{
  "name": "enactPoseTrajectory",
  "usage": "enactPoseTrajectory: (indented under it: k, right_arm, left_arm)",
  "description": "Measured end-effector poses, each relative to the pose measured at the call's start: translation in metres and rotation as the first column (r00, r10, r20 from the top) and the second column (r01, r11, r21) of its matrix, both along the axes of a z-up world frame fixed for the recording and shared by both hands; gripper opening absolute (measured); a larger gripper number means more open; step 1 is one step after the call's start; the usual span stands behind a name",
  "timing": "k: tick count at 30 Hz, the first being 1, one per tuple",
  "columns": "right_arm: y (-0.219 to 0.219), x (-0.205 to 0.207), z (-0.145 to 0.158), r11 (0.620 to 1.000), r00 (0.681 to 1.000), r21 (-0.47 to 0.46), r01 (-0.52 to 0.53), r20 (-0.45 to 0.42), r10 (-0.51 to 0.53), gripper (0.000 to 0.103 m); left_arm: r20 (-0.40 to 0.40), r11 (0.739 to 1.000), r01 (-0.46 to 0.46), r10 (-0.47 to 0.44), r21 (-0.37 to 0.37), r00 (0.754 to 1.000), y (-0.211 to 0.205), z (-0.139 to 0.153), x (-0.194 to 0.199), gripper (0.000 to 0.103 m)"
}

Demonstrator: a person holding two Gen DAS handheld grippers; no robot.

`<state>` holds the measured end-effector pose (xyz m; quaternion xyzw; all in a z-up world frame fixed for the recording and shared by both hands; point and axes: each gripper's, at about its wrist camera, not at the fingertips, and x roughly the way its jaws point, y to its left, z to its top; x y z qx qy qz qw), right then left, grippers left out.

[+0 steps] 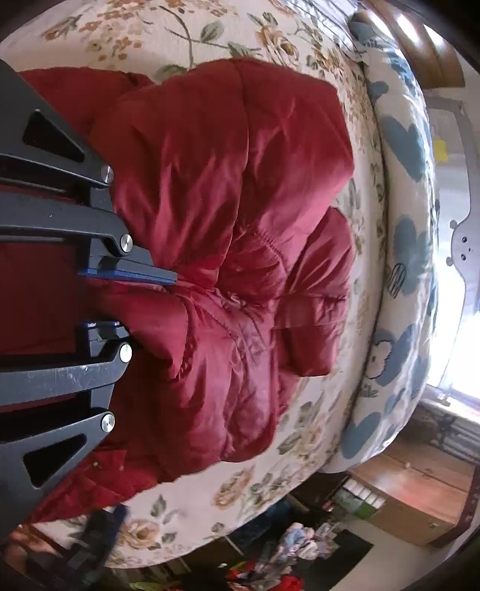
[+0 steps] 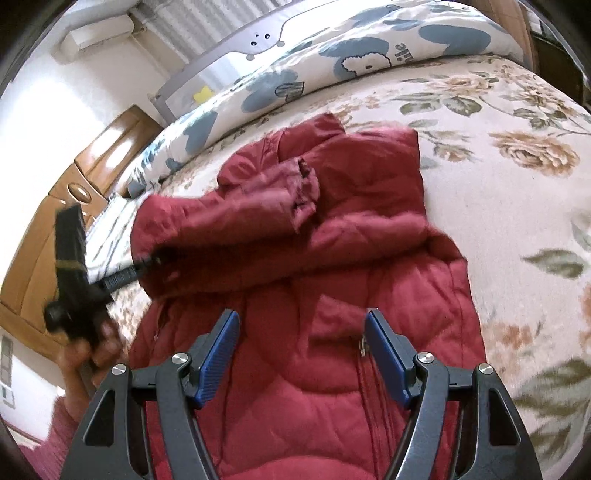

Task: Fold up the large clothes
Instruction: 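Fold the held sleeve across the jacket body with the left tool, release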

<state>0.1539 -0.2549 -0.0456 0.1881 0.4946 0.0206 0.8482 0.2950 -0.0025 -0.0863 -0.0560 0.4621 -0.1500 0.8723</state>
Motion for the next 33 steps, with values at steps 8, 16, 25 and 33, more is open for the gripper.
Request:
enactPoseTrajectory:
  k: [8, 16, 25, 33]
  right_arm:
    - [-0.029, 0.069, -0.021, 0.977, 0.998, 0.205, 0.065, 0.010, -0.069, 0.073]
    - [-0.046, 0.115, -0.076, 0.907, 0.990, 0.397, 0.137, -0.095, -0.108, 0.048]
    - [-0.045, 0.110, -0.064, 0.915, 0.989, 0.376, 0.146, -0.050, -0.137, 0.007]
    - [-0.060, 0.088, -0.029, 0.967, 0.984, 0.196, 0.163, 0.036, -0.173, 0.007]
  left_arm:
    - [-0.020, 0.999, 0.025, -0.024, 0.036, 1.000, -0.001, -0.006, 0.006, 0.021]
    - [-0.030, 0.998, 0.041, -0.040, 0.036, 0.999, -0.011, -0.013, 0.011, 0.024]
    - [-0.030, 0.998, 0.065, -0.064, 0.022, 0.997, -0.013, -0.002, -0.002, 0.065]
    - [0.003, 1.000, 0.023, -0.024, 0.018, 1.000, 0.012, 0.008, -0.009, 0.063]
